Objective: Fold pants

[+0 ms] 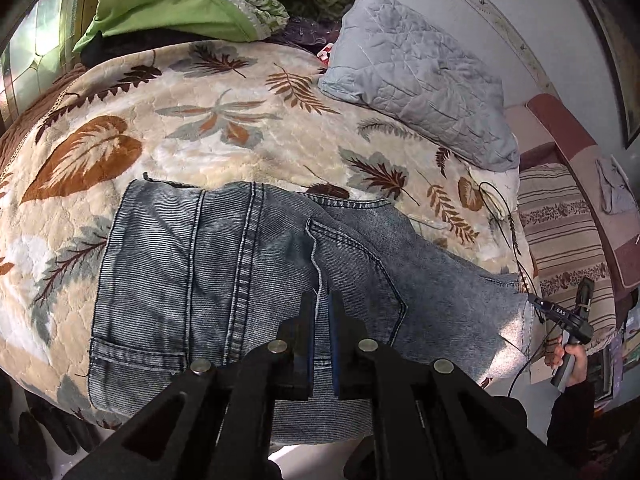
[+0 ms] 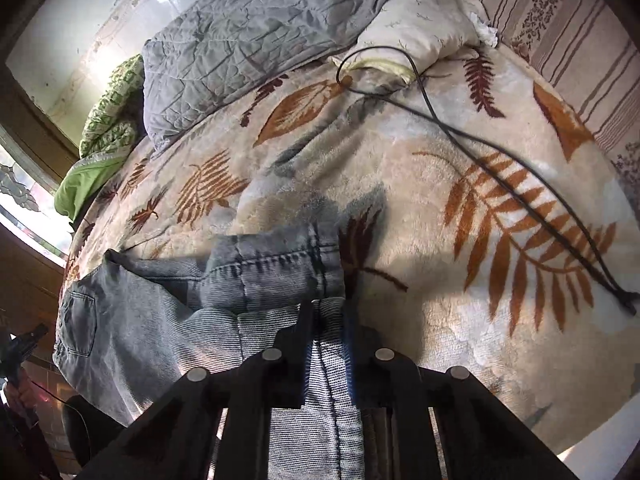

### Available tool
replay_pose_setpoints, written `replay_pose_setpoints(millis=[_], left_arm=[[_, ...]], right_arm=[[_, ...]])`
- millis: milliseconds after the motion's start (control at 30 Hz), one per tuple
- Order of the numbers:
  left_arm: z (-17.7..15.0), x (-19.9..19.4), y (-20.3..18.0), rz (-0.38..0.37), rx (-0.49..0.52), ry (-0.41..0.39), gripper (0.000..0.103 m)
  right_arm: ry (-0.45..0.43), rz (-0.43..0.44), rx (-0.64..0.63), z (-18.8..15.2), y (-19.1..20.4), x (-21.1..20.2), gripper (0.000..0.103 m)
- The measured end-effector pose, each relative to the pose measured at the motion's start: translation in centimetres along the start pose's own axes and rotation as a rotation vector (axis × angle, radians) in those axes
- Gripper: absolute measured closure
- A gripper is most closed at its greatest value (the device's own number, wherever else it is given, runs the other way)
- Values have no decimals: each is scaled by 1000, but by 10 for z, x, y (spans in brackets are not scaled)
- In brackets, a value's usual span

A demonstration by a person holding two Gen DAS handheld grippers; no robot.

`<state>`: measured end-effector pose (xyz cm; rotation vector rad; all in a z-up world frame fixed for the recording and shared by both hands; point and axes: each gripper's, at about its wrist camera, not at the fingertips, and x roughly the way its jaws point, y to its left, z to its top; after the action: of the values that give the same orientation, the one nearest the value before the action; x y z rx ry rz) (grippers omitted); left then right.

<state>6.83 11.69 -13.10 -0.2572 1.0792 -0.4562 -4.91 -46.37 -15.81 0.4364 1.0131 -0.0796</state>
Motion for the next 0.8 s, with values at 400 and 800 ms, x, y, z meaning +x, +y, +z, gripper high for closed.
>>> replay_pose_setpoints(millis=[400, 800], left_arm=[[-1, 50, 8, 107, -35, 18, 97], [-5, 32, 10, 108, -35, -30, 97]], right_arm=[[-131, -119, -61, 43, 13, 7, 91], [-248, -120, 116, 34, 10, -28, 88]])
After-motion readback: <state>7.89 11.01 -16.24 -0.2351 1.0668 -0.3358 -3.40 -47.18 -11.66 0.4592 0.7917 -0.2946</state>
